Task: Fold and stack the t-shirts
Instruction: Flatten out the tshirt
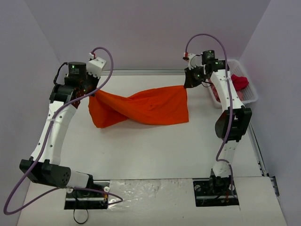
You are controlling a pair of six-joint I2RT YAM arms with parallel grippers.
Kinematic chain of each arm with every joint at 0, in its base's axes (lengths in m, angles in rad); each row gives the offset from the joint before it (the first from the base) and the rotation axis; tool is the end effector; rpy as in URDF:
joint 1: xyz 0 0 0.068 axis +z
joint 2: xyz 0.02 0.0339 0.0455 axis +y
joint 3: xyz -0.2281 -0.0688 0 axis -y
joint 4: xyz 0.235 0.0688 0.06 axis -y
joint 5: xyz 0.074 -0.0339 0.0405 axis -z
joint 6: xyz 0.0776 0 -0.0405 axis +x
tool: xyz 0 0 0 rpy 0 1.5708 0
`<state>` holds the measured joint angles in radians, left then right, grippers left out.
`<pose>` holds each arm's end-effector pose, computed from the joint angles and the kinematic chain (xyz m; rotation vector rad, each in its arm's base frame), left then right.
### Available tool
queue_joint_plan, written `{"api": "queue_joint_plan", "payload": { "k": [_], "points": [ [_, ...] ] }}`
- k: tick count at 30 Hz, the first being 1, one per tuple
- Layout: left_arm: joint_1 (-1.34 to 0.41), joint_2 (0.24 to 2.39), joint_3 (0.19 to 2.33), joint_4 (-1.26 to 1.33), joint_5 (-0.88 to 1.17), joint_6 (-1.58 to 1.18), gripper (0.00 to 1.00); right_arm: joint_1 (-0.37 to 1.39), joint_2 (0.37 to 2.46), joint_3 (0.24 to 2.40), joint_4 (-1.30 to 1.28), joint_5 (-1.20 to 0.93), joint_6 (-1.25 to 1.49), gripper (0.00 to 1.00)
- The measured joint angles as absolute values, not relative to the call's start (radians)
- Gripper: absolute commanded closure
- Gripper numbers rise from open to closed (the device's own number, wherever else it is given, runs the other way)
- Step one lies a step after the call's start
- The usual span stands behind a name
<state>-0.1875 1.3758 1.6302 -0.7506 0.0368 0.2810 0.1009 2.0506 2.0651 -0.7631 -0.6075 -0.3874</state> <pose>0.3152 -0.0627 0.3823 0.5017 2.0049 0.0196 0.4535 0.0904 0.2855 -0.8220 2.0583 0.5446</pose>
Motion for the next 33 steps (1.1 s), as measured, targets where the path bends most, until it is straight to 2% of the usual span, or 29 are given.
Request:
{"api": "queue_joint_plan", "payload": {
  "k": [9,19,25,33],
  "points": [
    [-0.187,1.371,1.678,-0.764,0.006,0.288,0.98,0.035,1.985,2.21,-0.773,-0.547,-0.324,1.0],
    [-0.187,1.349,1.7,-0.781,-0.005,0.288,0.98,-0.033,1.862,2.228,-0.748,-0.538,-0.288,1.0],
    [-0.187,1.306,1.726,-0.791,-0.001,0.283,0.98,-0.061,1.763,2.169,-0.73,-0.55,-0.28,1.0],
    [-0.173,1.116,1.731,-0.807,0.033,0.257,0.97,-0.083,1.455,1.993,-0.696,-0.564,-0.255,1.0]
  ]
}}
